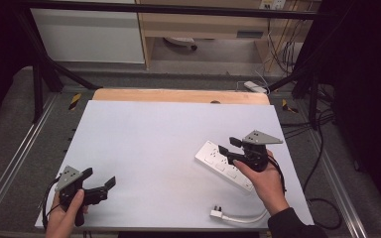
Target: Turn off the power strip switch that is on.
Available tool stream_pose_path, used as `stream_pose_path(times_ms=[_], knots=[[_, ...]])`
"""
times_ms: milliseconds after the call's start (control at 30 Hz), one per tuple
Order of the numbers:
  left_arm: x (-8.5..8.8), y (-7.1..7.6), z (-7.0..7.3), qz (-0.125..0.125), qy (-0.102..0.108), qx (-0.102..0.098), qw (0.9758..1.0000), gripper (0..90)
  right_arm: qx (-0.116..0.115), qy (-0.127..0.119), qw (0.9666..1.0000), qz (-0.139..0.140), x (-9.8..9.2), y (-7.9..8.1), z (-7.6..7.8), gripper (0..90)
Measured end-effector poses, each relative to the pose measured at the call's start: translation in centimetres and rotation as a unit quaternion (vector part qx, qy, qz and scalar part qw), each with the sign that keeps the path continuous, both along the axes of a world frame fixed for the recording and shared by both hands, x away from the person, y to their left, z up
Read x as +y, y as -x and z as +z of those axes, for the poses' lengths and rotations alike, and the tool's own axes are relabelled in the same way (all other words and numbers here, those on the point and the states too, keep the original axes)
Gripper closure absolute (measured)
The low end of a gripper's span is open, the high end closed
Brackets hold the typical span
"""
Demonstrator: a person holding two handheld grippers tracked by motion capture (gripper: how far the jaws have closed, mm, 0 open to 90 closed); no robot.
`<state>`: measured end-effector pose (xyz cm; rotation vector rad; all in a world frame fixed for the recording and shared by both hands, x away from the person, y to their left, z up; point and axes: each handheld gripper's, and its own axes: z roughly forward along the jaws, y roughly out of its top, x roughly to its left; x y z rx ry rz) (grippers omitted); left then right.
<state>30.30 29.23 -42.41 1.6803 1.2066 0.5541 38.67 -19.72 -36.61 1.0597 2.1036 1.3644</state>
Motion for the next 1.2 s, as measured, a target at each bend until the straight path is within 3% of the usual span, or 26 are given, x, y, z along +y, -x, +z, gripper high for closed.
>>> stream_pose_path(times_ms=[300, 600, 1200], knots=[[0.0, 0.0, 0.0, -0.002, -0.001, 0.0, 1.0, 5.8, -0.009, 0.003, 0.9999, 0.01, 1.2, -0.3, -0.8, 70.0], [-0.1, 0.0, 0.0, -0.003, -0.002, 0.0, 1.0, 5.8, -0.001, 0.0, 0.9999, 0.017, 1.9, -0.6, -1.4, 83.5], [-0.1, 0.0, 0.0, -0.004, -0.003, 0.001, 1.0, 5.9, 0.016, 0.01, 0.9995, 0.024, 2.8, -1.0, -2.5, 90.0]])
